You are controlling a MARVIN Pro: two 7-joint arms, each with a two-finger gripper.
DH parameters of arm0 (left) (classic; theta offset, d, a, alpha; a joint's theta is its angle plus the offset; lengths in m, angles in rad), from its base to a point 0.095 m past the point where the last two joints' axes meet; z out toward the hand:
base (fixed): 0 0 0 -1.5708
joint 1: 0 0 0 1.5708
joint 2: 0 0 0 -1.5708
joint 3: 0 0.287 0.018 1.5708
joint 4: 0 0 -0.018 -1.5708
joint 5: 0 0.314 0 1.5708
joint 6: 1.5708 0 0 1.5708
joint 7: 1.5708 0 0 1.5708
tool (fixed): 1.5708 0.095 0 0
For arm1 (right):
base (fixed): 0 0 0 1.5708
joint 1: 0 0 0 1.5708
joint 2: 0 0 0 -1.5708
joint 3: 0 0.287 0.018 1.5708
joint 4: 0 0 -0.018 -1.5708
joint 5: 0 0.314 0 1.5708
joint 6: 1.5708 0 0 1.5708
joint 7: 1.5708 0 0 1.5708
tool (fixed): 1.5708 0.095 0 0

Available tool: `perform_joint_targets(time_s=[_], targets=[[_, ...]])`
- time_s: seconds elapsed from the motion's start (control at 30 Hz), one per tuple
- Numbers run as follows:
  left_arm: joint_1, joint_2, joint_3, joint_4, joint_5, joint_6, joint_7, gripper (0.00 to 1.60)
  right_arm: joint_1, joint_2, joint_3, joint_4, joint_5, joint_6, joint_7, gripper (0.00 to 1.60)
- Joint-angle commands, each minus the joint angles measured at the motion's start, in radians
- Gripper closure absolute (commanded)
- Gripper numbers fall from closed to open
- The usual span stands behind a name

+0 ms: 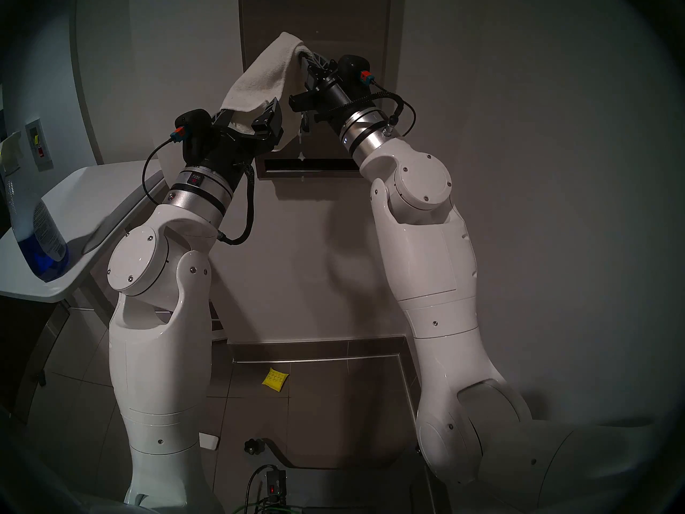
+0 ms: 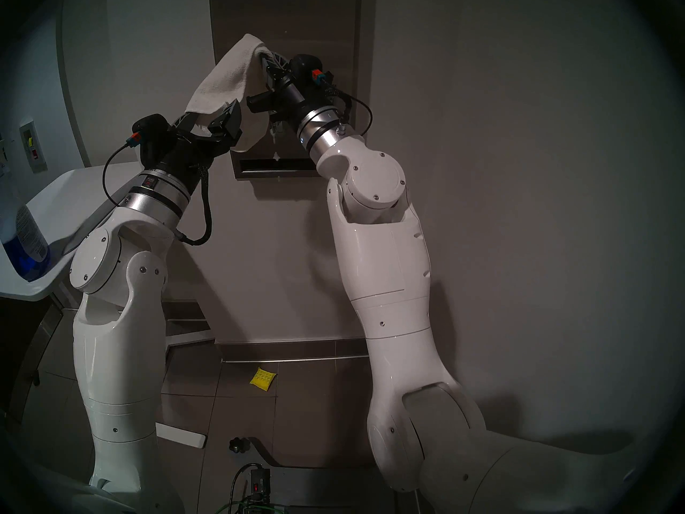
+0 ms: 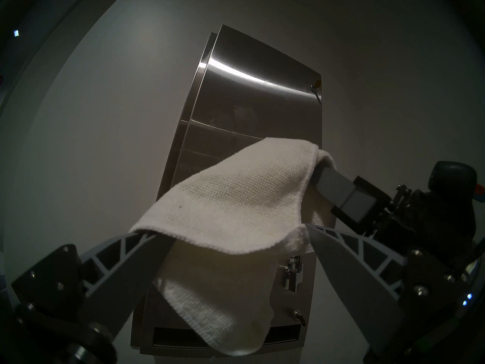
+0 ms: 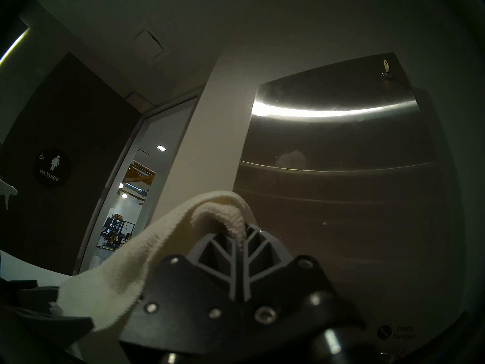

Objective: Pick up the cloth and wipe the surface

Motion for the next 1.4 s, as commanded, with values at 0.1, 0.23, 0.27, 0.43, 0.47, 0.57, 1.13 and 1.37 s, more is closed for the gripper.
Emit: perform_joint_targets(time_s=[0.1,0.23,0.27,0.43,0.47,0.57,1.13,1.37], targets=[[-0.029,0.001,0.001,-0.029,0.001,-0.009,-0.003,0.0,0.138,-0.059,0.02,0.012,-0.033,-0.011,0.002,1.6],[-0.03,0.001,0.0,-0.029,0.001,-0.009,-0.004,0.0,0.164,-0.064,0.028,0.046,-0.052,-0.016,0.009,1.6],[-0.03,0.0,0.0,-0.03,0.001,-0.009,-0.004,0.0,0.17,-0.065,0.034,0.058,-0.056,-0.017,0.011,1.6],[-0.032,0.0,0.0,-0.03,0.002,-0.009,-0.004,0.0,0.214,-0.057,0.071,0.159,-0.064,-0.032,0.021,1.6],[-0.032,0.0,0.0,-0.03,0.002,-0.009,-0.004,0.0,0.204,-0.061,0.078,0.163,-0.068,-0.038,0.022,1.6],[-0.032,0.0,0.0,-0.03,0.003,-0.009,-0.005,0.0,0.246,-0.05,0.095,0.245,-0.072,-0.049,0.028,1.6],[-0.031,-0.002,-0.001,-0.03,0.002,-0.009,-0.007,0.0,0.338,-0.074,0.135,0.4,-0.092,-0.082,0.031,1.6],[-0.031,-0.003,-0.002,-0.029,0.003,-0.009,-0.008,0.0,0.371,-0.082,0.156,0.447,-0.09,-0.085,0.014,1.6]])
